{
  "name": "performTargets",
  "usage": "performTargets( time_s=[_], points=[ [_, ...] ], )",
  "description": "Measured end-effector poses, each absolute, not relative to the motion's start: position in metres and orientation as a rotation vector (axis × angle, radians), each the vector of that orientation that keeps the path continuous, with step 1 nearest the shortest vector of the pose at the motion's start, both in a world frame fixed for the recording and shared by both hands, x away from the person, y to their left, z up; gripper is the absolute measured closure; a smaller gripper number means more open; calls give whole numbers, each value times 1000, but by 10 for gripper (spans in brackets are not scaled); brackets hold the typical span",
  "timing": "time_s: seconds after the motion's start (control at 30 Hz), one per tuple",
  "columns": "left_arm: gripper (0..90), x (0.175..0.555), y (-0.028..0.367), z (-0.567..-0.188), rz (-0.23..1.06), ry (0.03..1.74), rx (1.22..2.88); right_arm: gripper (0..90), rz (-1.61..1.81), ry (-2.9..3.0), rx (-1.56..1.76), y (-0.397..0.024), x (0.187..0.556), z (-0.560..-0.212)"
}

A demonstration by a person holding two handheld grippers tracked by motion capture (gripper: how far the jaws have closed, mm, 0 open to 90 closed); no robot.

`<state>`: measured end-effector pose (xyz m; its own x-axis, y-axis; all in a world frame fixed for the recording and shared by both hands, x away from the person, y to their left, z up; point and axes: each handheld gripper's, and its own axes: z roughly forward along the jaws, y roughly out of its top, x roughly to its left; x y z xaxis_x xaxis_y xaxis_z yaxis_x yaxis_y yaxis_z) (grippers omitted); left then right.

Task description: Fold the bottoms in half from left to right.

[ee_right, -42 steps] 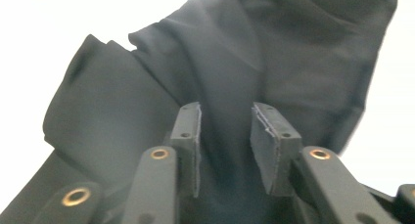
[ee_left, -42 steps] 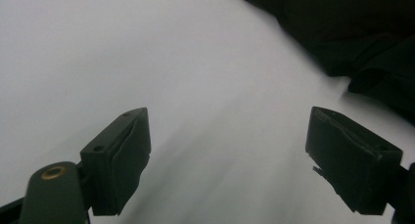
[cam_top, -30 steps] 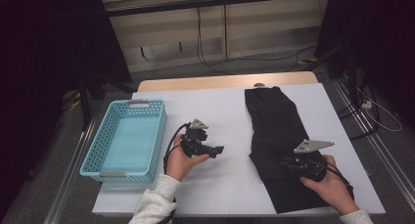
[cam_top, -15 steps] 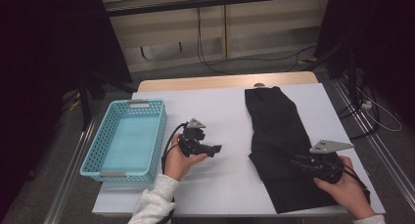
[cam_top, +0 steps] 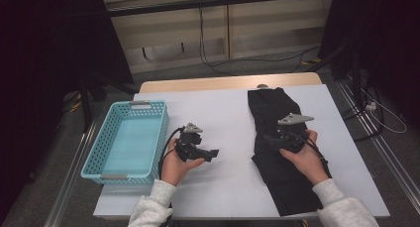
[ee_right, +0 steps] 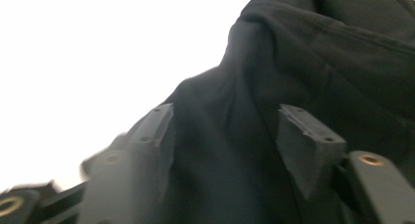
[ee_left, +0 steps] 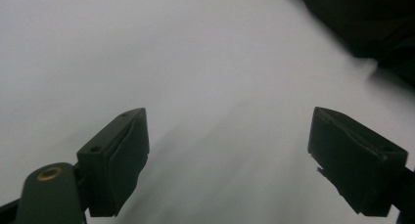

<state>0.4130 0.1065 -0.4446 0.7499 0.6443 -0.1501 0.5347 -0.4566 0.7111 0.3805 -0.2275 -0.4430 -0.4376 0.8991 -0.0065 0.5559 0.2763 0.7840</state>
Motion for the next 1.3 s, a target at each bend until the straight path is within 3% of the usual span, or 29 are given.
performTargets(
  time_s=[0.17,0.33,0.6,0.73,0.77,0.9,0.97,1.3],
  points=[
    [152,413,114,-445,188,902,2155,346,981,2075,1370,-217,410,-451],
    [152,414,118,-447,194,919,2150,247,956,2033,1437,-211,431,-458],
    [153,414,119,-446,191,927,2140,251,884,2052,1414,-196,438,-470],
    [153,414,118,-446,189,924,2143,398,881,2047,1401,-195,437,-470],
    [153,414,118,-446,191,924,2143,505,884,2032,1409,-197,437,-470],
    [153,414,118,-446,189,927,2141,762,858,1999,1427,-206,438,-468],
    [153,414,119,-446,198,927,2141,821,865,1996,1404,-210,437,-470],
    [154,416,121,-444,200,941,2126,848,1011,2106,1354,-201,424,-467]
  ],
)
